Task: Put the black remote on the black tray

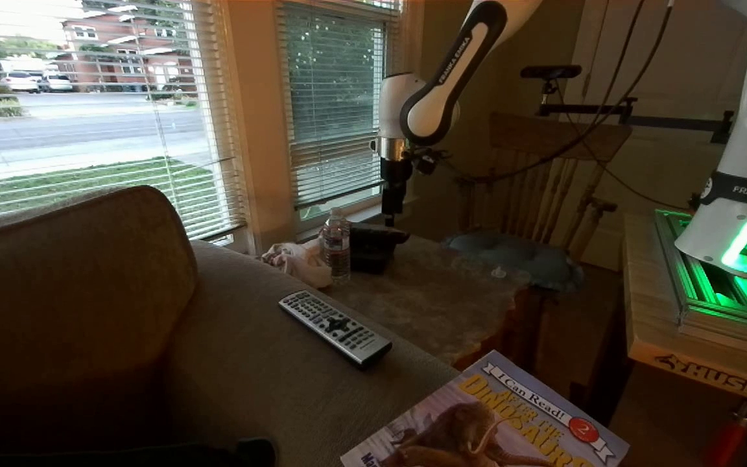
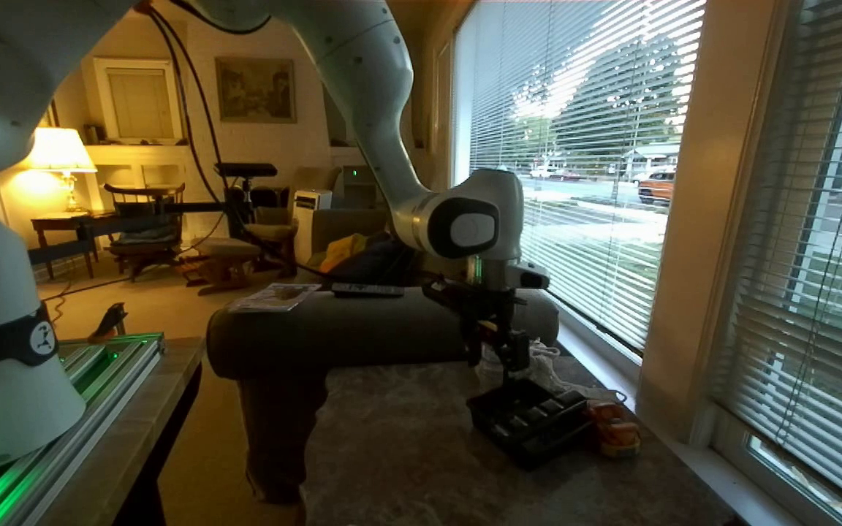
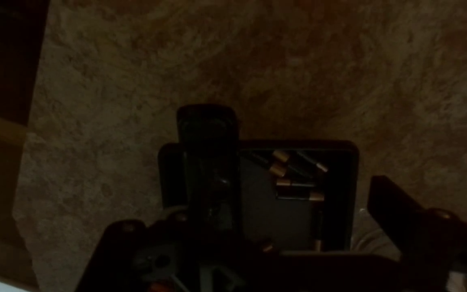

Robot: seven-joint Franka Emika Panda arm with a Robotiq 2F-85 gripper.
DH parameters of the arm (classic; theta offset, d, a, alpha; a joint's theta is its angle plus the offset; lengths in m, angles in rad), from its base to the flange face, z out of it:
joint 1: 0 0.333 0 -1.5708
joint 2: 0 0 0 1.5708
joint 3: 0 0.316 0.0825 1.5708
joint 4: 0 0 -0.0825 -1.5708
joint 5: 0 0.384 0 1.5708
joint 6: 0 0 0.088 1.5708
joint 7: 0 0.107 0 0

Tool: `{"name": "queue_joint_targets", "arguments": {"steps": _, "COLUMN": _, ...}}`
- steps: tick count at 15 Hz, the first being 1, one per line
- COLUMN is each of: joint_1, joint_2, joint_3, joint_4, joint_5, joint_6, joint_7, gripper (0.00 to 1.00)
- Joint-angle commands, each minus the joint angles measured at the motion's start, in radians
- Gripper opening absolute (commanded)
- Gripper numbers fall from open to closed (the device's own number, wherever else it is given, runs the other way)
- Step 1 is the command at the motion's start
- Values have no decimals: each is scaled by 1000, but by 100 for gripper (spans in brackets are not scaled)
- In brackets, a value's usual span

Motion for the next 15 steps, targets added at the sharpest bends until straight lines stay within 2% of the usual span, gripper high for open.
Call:
{"name": "queue_joint_targets", "arguments": {"steps": 1, "joint_1": 37, "joint_2": -153, "joint_3": -21, "joint_4": -175, "joint_5": -18, "joint_6": -14, "joint_7": 51, "gripper": 100}}
{"name": "queue_joint_targets", "arguments": {"steps": 5, "joint_1": 41, "joint_2": -257, "joint_3": -3, "joint_4": -299, "joint_5": -9, "joint_6": -1, "joint_7": 55, "gripper": 100}}
{"name": "queue_joint_targets", "arguments": {"steps": 12, "joint_1": 82, "joint_2": -395, "joint_3": -20, "joint_4": -467, "joint_5": -42, "joint_6": 73, "joint_7": 143, "gripper": 100}}
{"name": "queue_joint_targets", "arguments": {"steps": 13, "joint_1": 50, "joint_2": -331, "joint_3": 2, "joint_4": -391, "joint_5": -13, "joint_6": 35, "joint_7": 90, "gripper": 100}}
{"name": "queue_joint_targets", "arguments": {"steps": 15, "joint_1": 57, "joint_2": -358, "joint_3": 1, "joint_4": -423, "joint_5": -17, "joint_6": 50, "joint_7": 106, "gripper": 100}}
